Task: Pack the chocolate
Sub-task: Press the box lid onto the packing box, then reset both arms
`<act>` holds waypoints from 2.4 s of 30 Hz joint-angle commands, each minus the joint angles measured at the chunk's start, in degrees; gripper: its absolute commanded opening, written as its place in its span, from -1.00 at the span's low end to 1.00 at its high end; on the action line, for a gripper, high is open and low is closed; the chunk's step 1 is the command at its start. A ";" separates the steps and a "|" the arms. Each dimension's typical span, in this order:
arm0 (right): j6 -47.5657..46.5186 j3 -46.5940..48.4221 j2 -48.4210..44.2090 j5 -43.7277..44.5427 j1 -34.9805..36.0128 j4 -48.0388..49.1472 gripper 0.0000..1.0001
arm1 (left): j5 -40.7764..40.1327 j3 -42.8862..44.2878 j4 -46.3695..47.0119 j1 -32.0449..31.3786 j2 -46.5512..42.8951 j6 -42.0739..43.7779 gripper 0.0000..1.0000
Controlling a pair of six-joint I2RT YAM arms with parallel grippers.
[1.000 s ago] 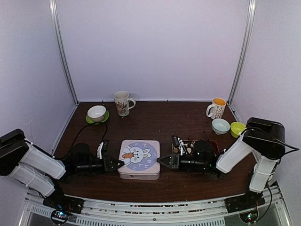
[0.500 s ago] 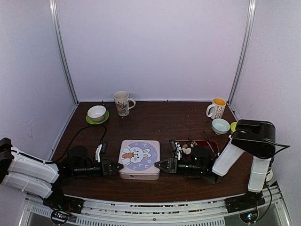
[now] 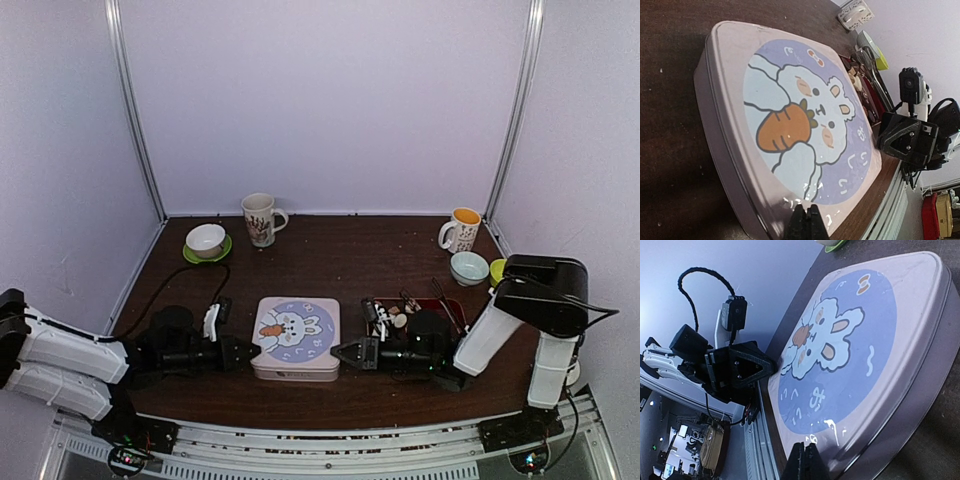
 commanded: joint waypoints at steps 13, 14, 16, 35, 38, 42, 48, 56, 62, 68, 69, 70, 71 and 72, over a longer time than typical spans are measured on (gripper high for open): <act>-10.44 -1.28 -21.87 5.79 -0.66 -20.17 -1.00 | -1.95 8.97 -23.82 2.76 -10.78 7.82 -1.00; -11.53 -1.19 -24.20 6.88 -0.94 -22.94 -1.00 | -2.27 9.92 -26.16 3.46 -11.89 8.67 -1.00; -13.99 -1.06 -28.94 10.09 -1.71 -29.39 -1.00 | -2.71 11.65 -30.83 5.65 -13.90 10.67 -1.00; -36.51 5.74 -61.12 50.02 -22.57 -70.05 1.00 | -19.46 27.96 -49.00 29.04 -17.01 26.41 0.96; -43.22 4.49 -61.78 53.72 -24.14 -66.35 1.00 | -25.38 28.93 -46.65 29.01 -16.71 32.14 0.95; -49.62 0.90 -62.40 53.78 -26.54 -57.07 1.00 | -32.89 26.72 -39.57 29.01 -17.17 38.88 0.95; -50.38 -0.52 -58.74 41.69 -38.14 -52.49 1.00 | -40.87 19.22 -22.49 30.82 -15.73 49.80 0.96; -51.15 -6.39 -49.93 26.71 -49.10 -37.78 0.98 | -30.61 11.63 -4.42 45.40 -8.94 48.45 0.96; -54.22 -9.47 -42.40 29.79 -50.03 -26.91 0.99 | -25.15 8.28 7.09 50.35 -1.68 49.47 0.96; -54.89 -11.30 -35.06 30.30 -51.37 -13.98 0.99 | -19.72 9.29 11.14 52.58 2.09 50.05 0.95; -55.25 -11.89 -32.19 29.66 -51.45 -10.35 0.98 | -18.97 9.78 11.36 52.81 2.80 50.23 0.95; -55.68 -12.68 -29.74 29.32 -51.46 -5.12 0.99 | -18.63 10.08 12.40 52.84 3.61 50.47 0.94; -55.35 -12.64 -30.55 29.83 -51.46 -7.21 1.00 | -18.02 10.30 13.12 52.90 4.22 50.88 0.94; -54.96 -11.69 -31.89 30.19 -51.46 -11.44 1.00 | -17.32 10.61 13.59 52.99 4.84 51.34 0.94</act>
